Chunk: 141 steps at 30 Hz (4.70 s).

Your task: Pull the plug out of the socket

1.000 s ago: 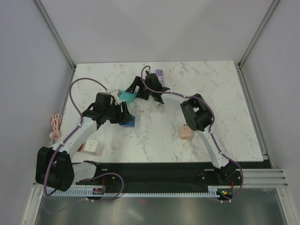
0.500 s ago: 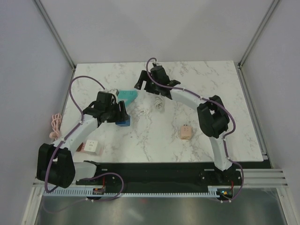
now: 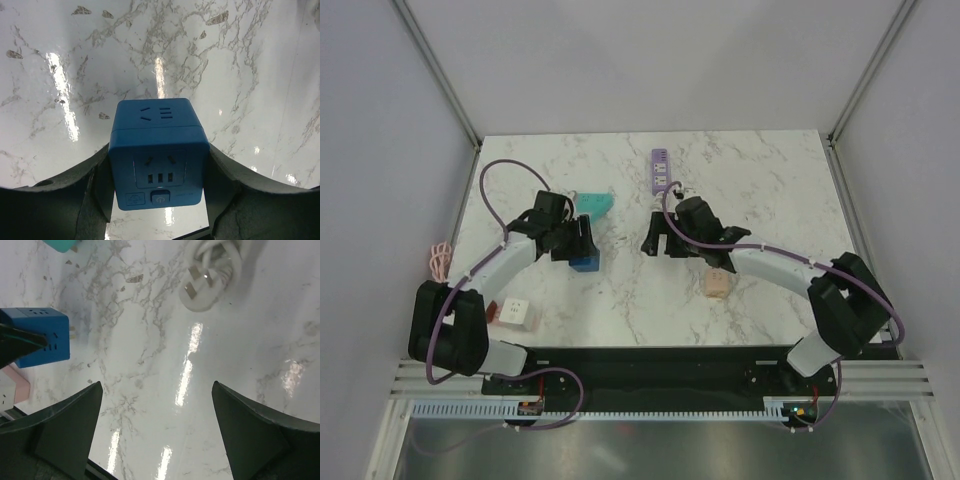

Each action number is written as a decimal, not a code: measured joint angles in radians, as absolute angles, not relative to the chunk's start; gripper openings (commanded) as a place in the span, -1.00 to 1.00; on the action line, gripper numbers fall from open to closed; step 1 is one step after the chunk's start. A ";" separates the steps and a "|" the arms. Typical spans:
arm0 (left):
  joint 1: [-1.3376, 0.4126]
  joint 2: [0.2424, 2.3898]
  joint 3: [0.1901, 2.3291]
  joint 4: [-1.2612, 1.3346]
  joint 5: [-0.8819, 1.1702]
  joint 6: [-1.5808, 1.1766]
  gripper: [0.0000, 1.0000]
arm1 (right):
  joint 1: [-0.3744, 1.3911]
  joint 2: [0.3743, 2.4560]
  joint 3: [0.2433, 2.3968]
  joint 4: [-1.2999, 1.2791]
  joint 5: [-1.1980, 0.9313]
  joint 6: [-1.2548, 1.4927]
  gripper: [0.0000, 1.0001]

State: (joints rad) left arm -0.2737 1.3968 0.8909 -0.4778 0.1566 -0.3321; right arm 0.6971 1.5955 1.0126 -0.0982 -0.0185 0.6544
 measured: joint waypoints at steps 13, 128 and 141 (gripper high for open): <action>-0.269 1.461 0.891 -0.453 0.321 -0.332 -0.21 | 0.692 1.344 0.767 -0.056 0.009 0.707 0.96; 0.319 1.184 0.913 -1.161 -0.543 -1.064 1.00 | 0.877 1.375 0.800 -0.117 0.059 0.736 0.96; 0.381 1.382 0.883 -1.113 -0.464 -1.082 0.67 | 0.916 1.409 0.822 -0.120 0.052 0.736 0.95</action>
